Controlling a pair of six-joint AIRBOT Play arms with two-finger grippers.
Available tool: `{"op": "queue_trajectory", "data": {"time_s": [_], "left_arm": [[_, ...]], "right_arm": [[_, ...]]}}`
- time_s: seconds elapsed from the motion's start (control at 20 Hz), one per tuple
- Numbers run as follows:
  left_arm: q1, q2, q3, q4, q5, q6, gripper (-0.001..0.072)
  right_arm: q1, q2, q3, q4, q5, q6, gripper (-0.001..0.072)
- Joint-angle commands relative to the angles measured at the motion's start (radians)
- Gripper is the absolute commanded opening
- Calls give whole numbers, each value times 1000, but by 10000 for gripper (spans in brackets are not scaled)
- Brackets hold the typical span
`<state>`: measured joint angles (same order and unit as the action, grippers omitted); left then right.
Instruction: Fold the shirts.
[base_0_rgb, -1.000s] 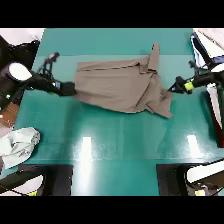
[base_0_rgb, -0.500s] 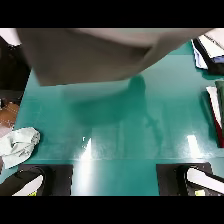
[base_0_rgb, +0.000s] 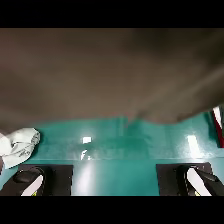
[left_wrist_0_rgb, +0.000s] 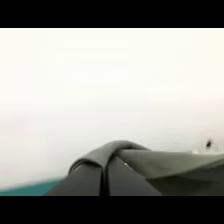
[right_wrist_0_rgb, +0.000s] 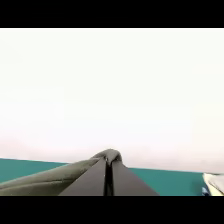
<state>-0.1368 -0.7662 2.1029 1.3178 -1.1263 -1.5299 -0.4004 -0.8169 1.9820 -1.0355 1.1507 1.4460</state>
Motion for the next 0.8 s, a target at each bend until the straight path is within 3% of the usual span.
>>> {"op": "queue_trajectory", "data": {"time_s": [0.0, 0.2, 0.35, 0.5, 0.75], "left_arm": [[0, -4, -120, 6, -169, -12, 22], [0, -114, -416, 26, -187, -7, 22], [0, -254, -618, 9, -123, -7, 23], [0, -402, -741, 18, 31, -7, 23], [0, -620, -750, 18, 341, 12, 23]], "right_arm": [[0, 2, -14, -116, 129, 65, 14], [6, -282, 101, -111, 497, 106, 14], [56, -439, -22, -119, 537, 109, 14], [104, -569, -190, -120, 420, 101, 14], [158, -715, -337, -119, 18, 89, 15]]}}
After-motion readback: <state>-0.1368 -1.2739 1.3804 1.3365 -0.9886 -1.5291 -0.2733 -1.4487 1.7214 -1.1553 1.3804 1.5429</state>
